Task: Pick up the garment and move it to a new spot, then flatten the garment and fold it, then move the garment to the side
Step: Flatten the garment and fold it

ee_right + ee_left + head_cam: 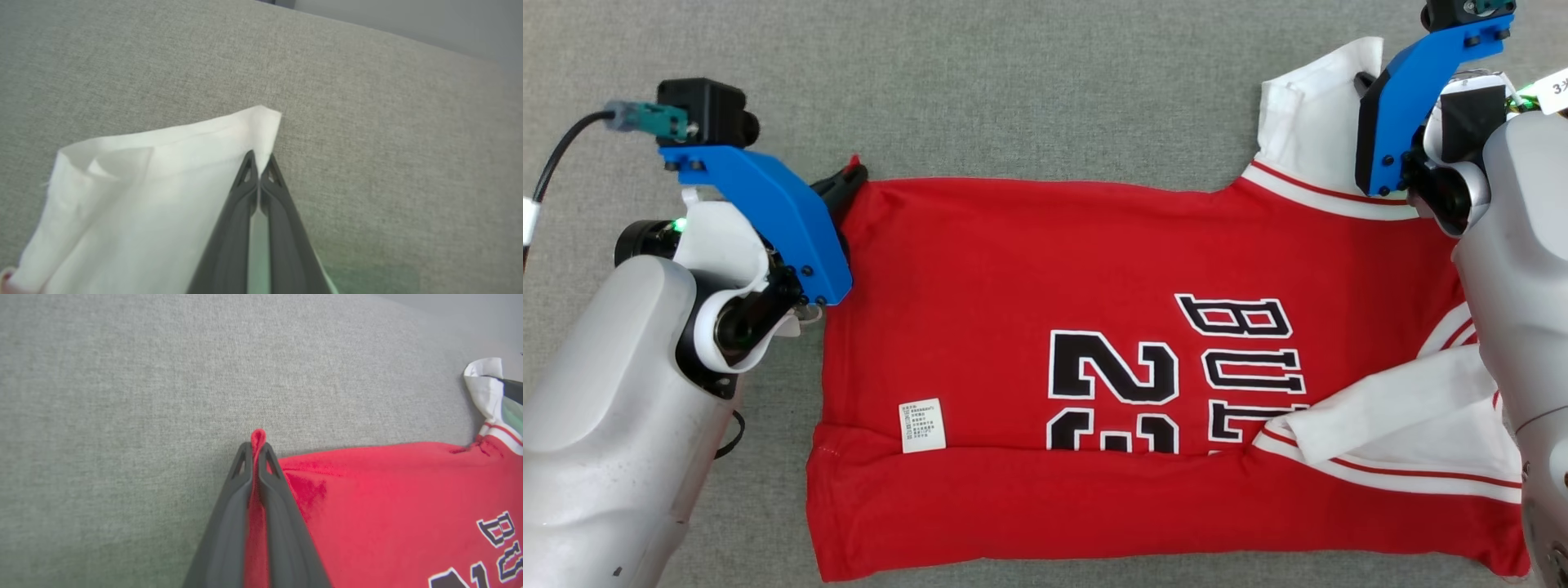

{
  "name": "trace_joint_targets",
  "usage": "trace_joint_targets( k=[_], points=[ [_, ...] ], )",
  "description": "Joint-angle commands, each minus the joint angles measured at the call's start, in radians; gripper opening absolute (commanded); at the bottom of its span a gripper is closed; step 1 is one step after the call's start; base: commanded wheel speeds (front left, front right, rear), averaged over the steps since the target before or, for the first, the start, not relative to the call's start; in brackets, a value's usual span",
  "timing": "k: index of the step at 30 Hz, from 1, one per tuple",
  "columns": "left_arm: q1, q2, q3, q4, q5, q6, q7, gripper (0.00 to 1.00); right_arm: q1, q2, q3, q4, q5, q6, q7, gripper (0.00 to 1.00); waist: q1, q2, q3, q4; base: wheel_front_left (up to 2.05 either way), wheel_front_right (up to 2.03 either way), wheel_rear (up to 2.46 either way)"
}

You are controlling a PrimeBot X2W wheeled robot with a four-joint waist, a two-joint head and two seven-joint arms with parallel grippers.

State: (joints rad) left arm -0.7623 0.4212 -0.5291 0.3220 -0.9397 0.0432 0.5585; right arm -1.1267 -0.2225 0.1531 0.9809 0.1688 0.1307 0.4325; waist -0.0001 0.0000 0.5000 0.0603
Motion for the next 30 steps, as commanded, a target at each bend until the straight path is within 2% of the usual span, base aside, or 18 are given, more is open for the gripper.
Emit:
trace_joint_targets(
  k=[1,4,9,17,24,30],
  points=[
    [0.01,-0.008,0.015,0.01,0.01,0.003,-0.036,0.0,-0.013,-0.005,0.003,0.006,0.011,0.0,-0.025,0.0,0.0001,0.0,-0.011,-0.007,0.0,0.0,0.0],
    [0.031,-0.021,0.047,0.036,0.01,0.003,-0.131,0.0,-0.009,-0.007,0.014,0.009,0.05,0.0,-0.081,0.0,0.0001,0.0,-0.037,-0.016,0.0,0.0,0.0],
    [0.108,-0.044,0.093,0.059,-0.014,-0.039,-0.282,0.0,0.067,-0.038,0.08,-0.034,0.141,0.0,-0.148,0.0,0.0001,0.0,-0.104,-0.031,0.0,0.0,0.0],
    [0.293,-0.053,0.12,0.037,-0.033,-0.11,-0.466,0.0,0.267,-0.152,0.199,-0.241,0.33,0.0,-0.167,0.0,0.0001,0.0,-0.224,-0.057,0.0,0.0,0.0],
    [0.413,-0.033,0.073,-0.013,0.012,-0.142,-0.544,0.0,0.477,-0.25,0.205,-0.442,0.421,0.0,-0.148,0.0,0.0001,0.0,-0.293,-0.07,0.0,0.0,0.0],
    [0.479,-0.017,0.047,-0.022,0.046,-0.12,-0.561,0.0,0.635,-0.279,0.152,-0.571,0.437,0.0,-0.084,0.0,0.0001,0.0,-0.319,-0.071,0.0,0.0,0.0]
  ],
)
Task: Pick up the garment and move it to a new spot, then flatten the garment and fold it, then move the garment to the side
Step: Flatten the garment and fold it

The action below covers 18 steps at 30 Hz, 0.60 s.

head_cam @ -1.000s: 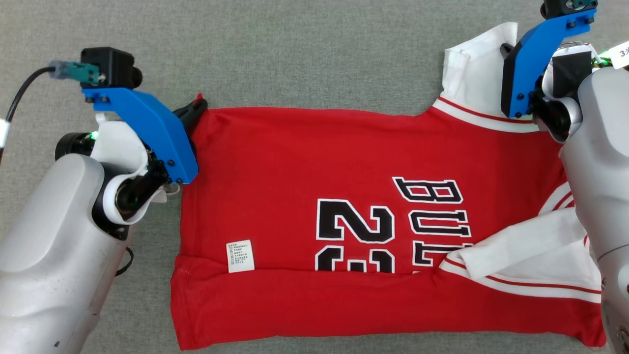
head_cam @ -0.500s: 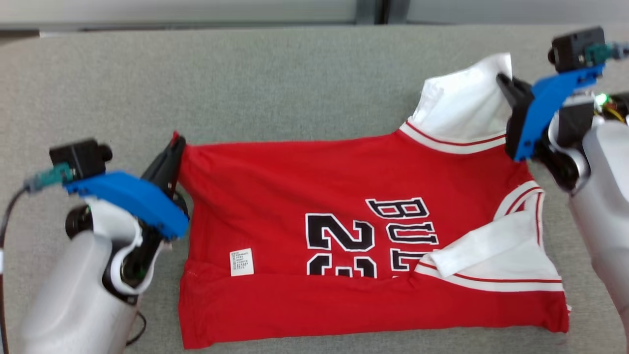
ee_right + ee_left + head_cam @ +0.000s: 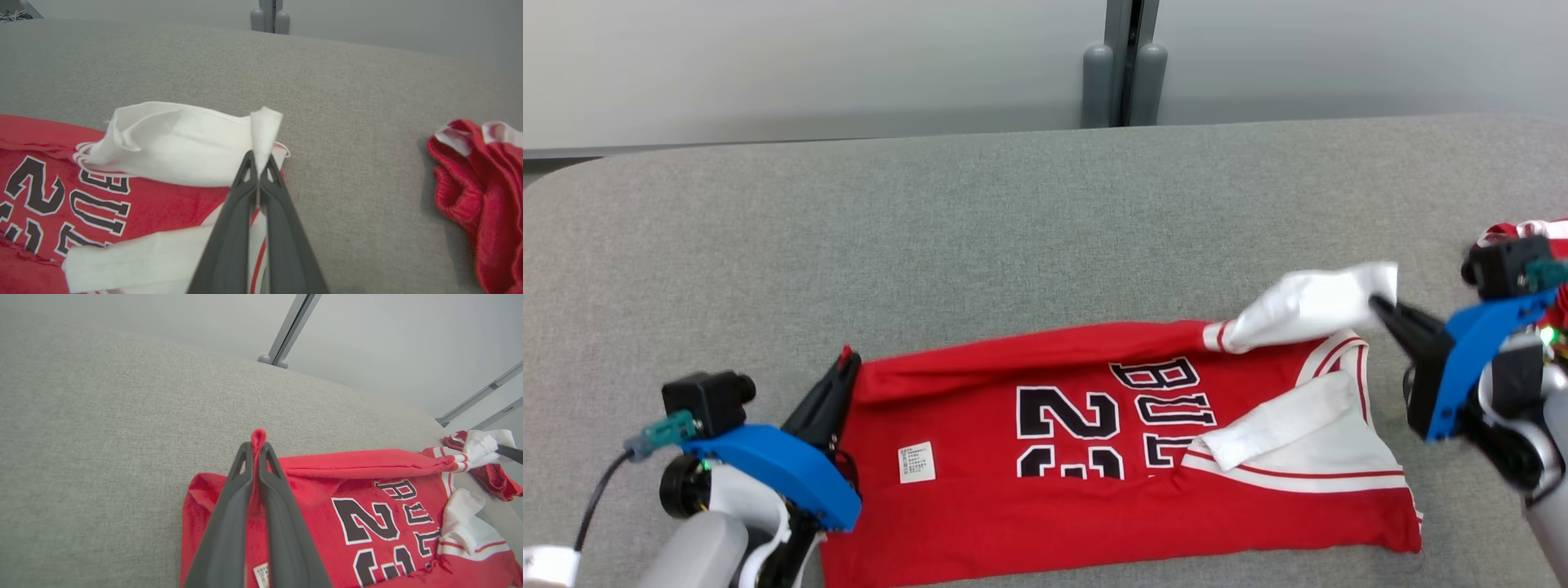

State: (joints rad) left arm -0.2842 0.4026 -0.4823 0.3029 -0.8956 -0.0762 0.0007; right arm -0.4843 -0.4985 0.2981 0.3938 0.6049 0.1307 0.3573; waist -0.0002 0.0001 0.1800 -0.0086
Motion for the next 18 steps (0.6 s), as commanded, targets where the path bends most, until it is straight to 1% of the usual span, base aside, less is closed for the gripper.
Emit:
trace_joint_targets(
  k=[1,4,9,10,11,12,15,17,18],
  points=[
    [0.015,0.003,-0.002,-0.003,0.002,0.005,-0.003,0.0,0.025,-0.001,-0.007,-0.013,-0.003,0.0,0.008,0.0,0.0002,-0.0001,-0.003,-0.001,0.0,0.0,0.0],
    [0.044,0.005,-0.008,0.0,0.01,0.012,-0.015,0.0,0.126,0.017,-0.056,-0.094,-0.016,0.0,0.061,0.0,0.0002,-0.0001,-0.009,0.0,0.0,0.0,0.0],
    [0.057,0.004,-0.027,0.02,0.035,0.014,-0.041,0.0,0.273,0.07,-0.143,-0.21,-0.05,0.0,0.155,0.0,0.0002,-0.0001,-0.01,0.001,0.0,0.0,0.0],
    [0.055,0.001,-0.03,0.028,0.037,0.011,-0.049,0.26,0.301,0.083,-0.16,-0.224,-0.052,0.0,0.185,0.65,0.0002,-0.0001,-0.011,0.001,0.0,0.0,0.0],
    [0.05,0.004,-0.035,0.037,0.053,0.011,-0.057,0.6,0.328,0.096,-0.181,-0.24,-0.061,0.0,0.215,1.0,0.0002,-0.0001,-0.012,0.001,0.0,0.0,0.0],
    [0.046,0.003,-0.038,0.044,0.06,0.011,-0.065,1.0,0.349,0.11,-0.201,-0.265,-0.068,0.0,0.242,1.0,0.0002,-0.0001,-0.014,0.001,0.0,0.0,0.0],
    [0.042,-0.005,-0.037,0.061,0.078,0.016,-0.102,1.0,0.424,0.149,-0.248,-0.335,-0.075,0.0,0.347,1.0,0.0002,-0.0001,-0.02,0.001,0.0,0.0,0.0],
    [0.049,-0.012,-0.02,0.066,0.075,0.025,-0.14,1.0,0.45,0.172,-0.292,-0.398,-0.09,0.0,0.387,1.0,0.0002,-0.0001,-0.026,0.0,0.0,0.0,0.0],
    [0.053,-0.013,-0.008,0.064,0.074,0.029,-0.168,1.0,0.456,0.187,-0.312,-0.433,-0.104,0.0,0.39,1.0,0.0002,-0.0001,-0.029,-0.002,0.0,0.0,0.0]
  ],
)
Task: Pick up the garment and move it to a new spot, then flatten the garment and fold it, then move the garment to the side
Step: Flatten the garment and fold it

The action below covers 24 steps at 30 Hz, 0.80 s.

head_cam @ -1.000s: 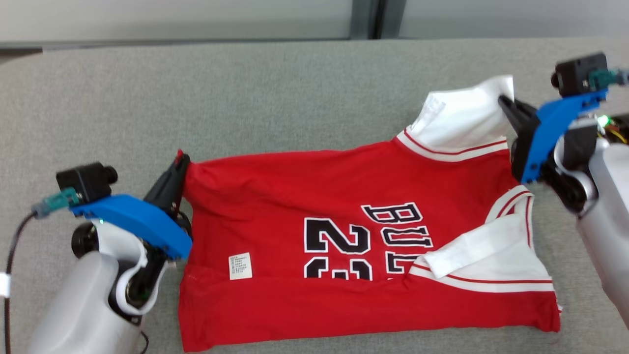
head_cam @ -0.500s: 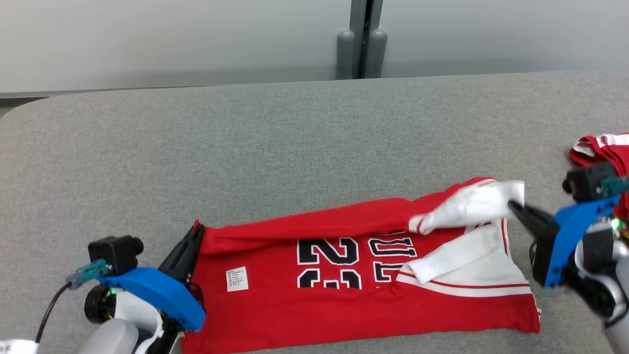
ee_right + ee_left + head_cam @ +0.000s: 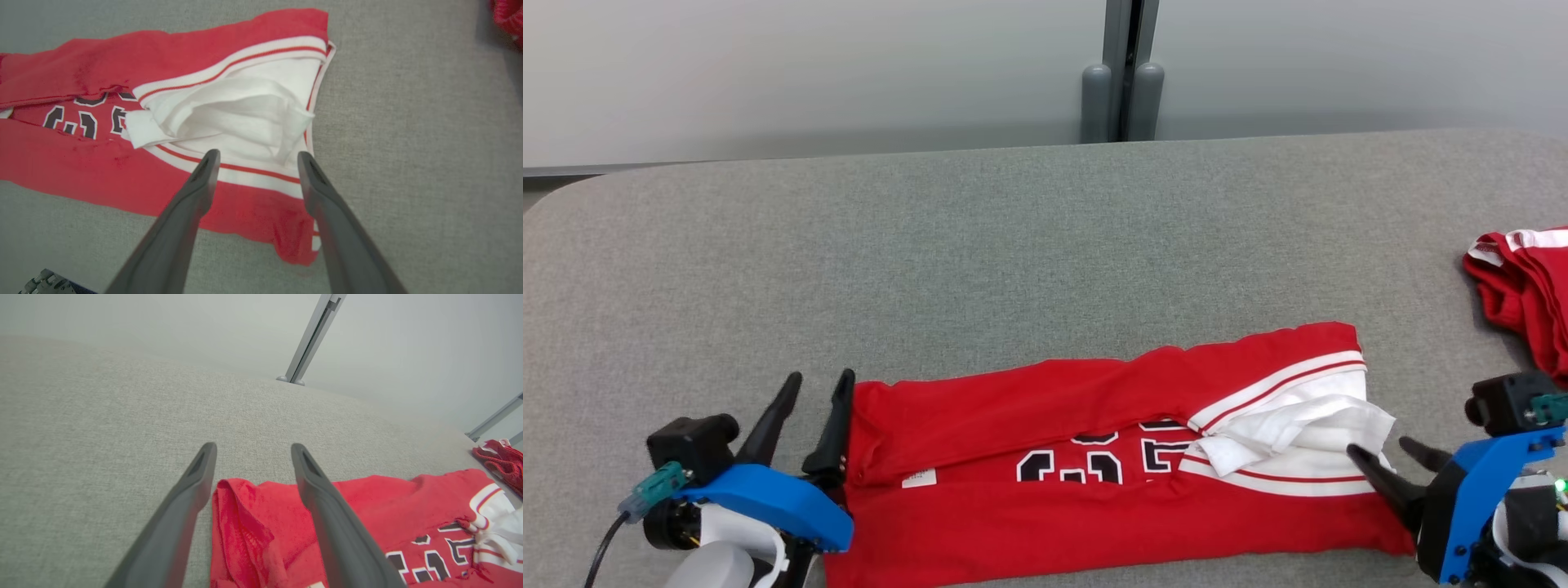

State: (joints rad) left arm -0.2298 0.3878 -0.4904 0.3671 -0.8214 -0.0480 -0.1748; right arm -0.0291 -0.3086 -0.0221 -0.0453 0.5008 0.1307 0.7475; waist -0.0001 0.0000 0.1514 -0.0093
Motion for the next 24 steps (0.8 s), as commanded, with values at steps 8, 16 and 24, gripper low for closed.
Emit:
trace_joint_targets(
  k=[8,16,24],
  points=[
    [0.025,-0.019,0.117,-0.052,0.048,0.066,-0.088,1.0,-0.064,0.144,-0.13,-0.031,-0.147,0.0,0.007,1.0,0.0001,0.0,-0.016,0.002,0.0,0.0,0.0],
    [-0.007,-0.026,0.136,-0.062,0.122,0.092,-0.09,1.0,-0.217,0.232,-0.215,0.233,-0.304,0.0,-0.051,1.0,0.0001,0.0,-0.003,0.037,0.0,0.0,0.0],
    [-0.02,-0.032,0.129,-0.042,0.128,0.074,-0.091,1.0,-0.286,0.257,-0.27,0.491,-0.387,0.0,-0.072,1.0,0.0001,0.0,0.004,0.075,0.0,0.0,0.0]
  ],
)
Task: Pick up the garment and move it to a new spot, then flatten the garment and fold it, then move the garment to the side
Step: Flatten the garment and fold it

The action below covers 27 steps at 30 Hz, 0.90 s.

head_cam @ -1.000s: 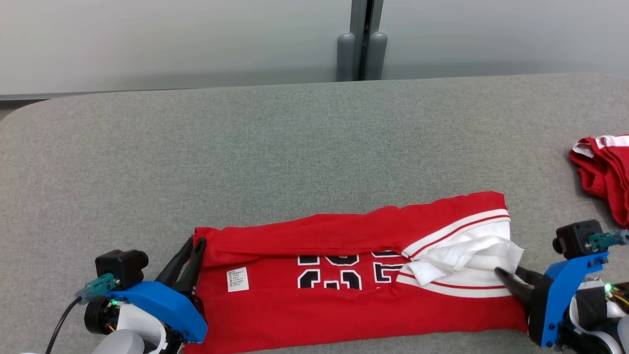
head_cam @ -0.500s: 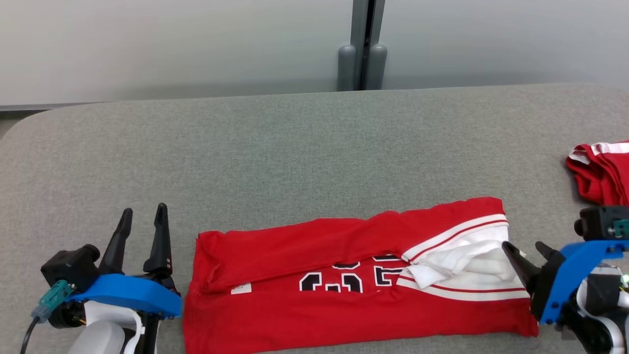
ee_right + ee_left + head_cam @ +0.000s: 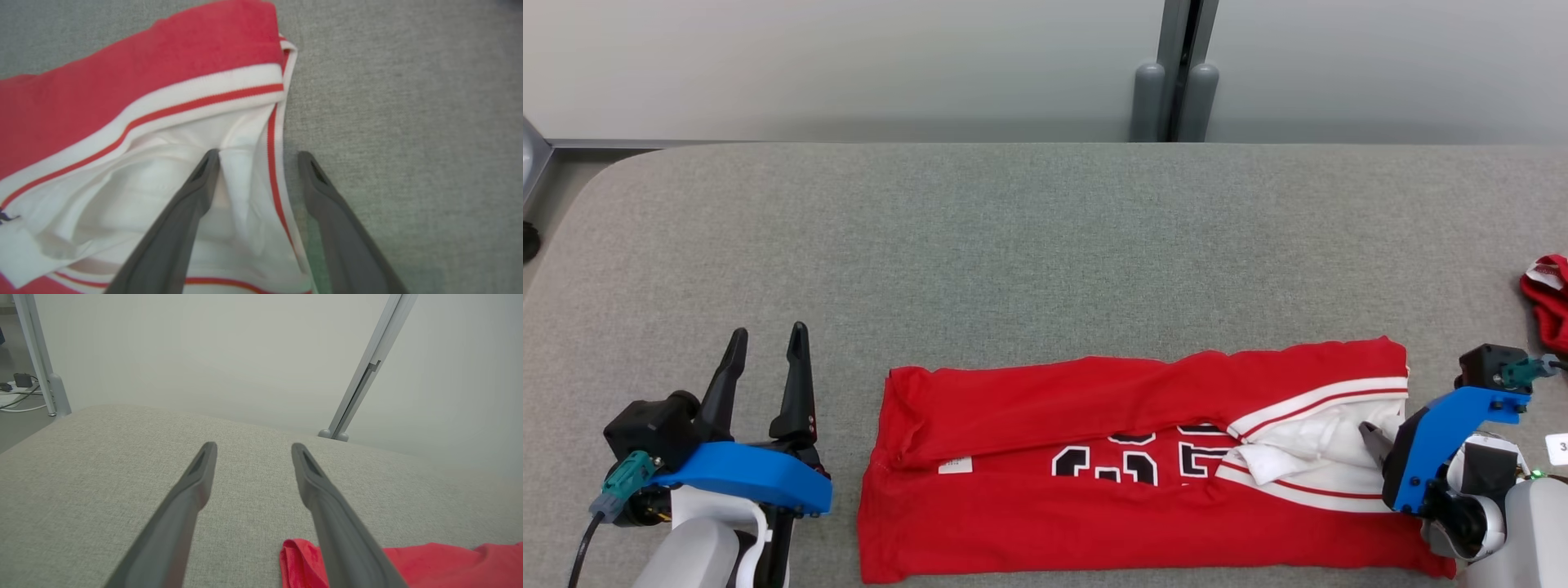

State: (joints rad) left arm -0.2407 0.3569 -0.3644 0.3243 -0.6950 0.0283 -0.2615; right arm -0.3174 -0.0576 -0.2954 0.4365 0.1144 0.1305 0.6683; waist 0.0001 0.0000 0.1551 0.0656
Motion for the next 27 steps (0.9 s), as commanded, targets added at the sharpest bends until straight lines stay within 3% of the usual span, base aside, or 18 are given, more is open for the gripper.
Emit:
trace_joint_targets(
  k=[1,3,4,5,6,13,22,27],
  points=[
    [-0.005,-0.001,0.003,0.002,0.001,-0.003,-0.004,1.0,0.007,0.008,0.009,0.032,0.003,0.001,0.017,1.0,-0.0001,0.0,-0.001,0.002,0.0,0.0,0.0],
    [0.004,0.0,0.004,0.004,-0.001,-0.006,-0.004,1.0,0.017,0.016,0.041,0.055,0.028,0.002,0.032,1.0,-0.0001,0.0,-0.005,0.004,0.0,0.0,0.0],
    [0.007,0.001,0.004,0.005,-0.002,-0.007,-0.004,1.0,0.023,0.018,0.059,0.06,0.042,0.002,0.037,0.66,-0.0001,0.0,-0.006,0.003,0.0,0.0,0.0],
    [0.011,0.003,0.005,0.005,-0.003,-0.008,-0.004,1.0,0.028,0.02,0.078,0.055,0.062,0.003,0.032,0.13,-0.0001,0.0,-0.008,0.002,0.0,0.0,0.0],
    [0.015,0.006,0.009,0.006,-0.005,-0.009,-0.004,1.0,0.032,0.021,0.093,0.046,0.076,0.003,0.024,0.0,-0.0001,0.0,-0.01,-0.002,0.0,0.0,0.0],
    [0.044,0.008,0.017,-0.022,-0.005,0.007,-0.004,1.0,0.077,-0.033,0.093,-0.092,0.08,0.0,-0.012,0.0,-0.0001,0.0,-0.03,-0.031,0.0,0.0,0.0],
    [0.076,0.006,0.007,-0.07,-0.002,0.032,0.004,1.0,0.165,-0.119,-0.091,-0.37,-0.034,0.0,0.067,0.0,-0.0001,0.0,-0.051,-0.043,0.0,0.0,0.0],
    [0.089,0.008,-0.004,-0.091,0.002,0.039,0.011,1.0,0.196,-0.094,-0.138,-0.485,-0.06,0.0,0.141,0.0,-0.0001,0.0,-0.063,-0.038,0.0,0.0,0.0]
  ],
)
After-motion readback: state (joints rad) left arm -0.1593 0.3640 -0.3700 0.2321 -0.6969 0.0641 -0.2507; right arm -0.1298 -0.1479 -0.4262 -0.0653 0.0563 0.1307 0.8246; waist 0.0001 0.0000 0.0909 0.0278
